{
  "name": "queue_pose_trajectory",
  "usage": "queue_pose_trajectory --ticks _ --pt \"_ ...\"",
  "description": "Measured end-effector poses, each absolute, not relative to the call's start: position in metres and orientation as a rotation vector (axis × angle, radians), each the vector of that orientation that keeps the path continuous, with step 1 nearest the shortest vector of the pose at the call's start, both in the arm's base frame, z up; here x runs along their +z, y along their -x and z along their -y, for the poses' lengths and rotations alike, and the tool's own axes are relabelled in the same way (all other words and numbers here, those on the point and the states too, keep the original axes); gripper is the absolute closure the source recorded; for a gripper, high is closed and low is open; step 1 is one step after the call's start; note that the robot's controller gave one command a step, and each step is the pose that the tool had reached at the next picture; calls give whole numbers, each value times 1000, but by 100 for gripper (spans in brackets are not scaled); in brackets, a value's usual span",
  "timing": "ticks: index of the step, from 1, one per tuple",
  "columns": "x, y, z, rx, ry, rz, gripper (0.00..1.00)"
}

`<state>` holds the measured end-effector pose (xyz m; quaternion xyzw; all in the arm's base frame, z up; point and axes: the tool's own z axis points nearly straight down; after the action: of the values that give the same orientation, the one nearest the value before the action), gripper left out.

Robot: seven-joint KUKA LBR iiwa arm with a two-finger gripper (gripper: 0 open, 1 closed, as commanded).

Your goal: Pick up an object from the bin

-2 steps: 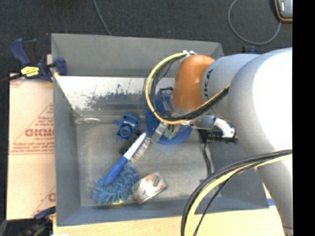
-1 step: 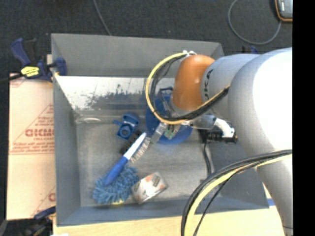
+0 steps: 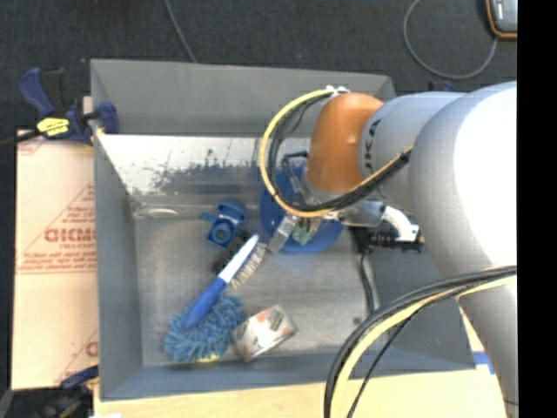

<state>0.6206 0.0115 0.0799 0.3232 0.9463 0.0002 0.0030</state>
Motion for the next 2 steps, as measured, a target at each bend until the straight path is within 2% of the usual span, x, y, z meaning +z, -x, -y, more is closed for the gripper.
queue_pose_trajectory --ticks 2 --pt "119 -621 -10 2 -1010 -2966 100"
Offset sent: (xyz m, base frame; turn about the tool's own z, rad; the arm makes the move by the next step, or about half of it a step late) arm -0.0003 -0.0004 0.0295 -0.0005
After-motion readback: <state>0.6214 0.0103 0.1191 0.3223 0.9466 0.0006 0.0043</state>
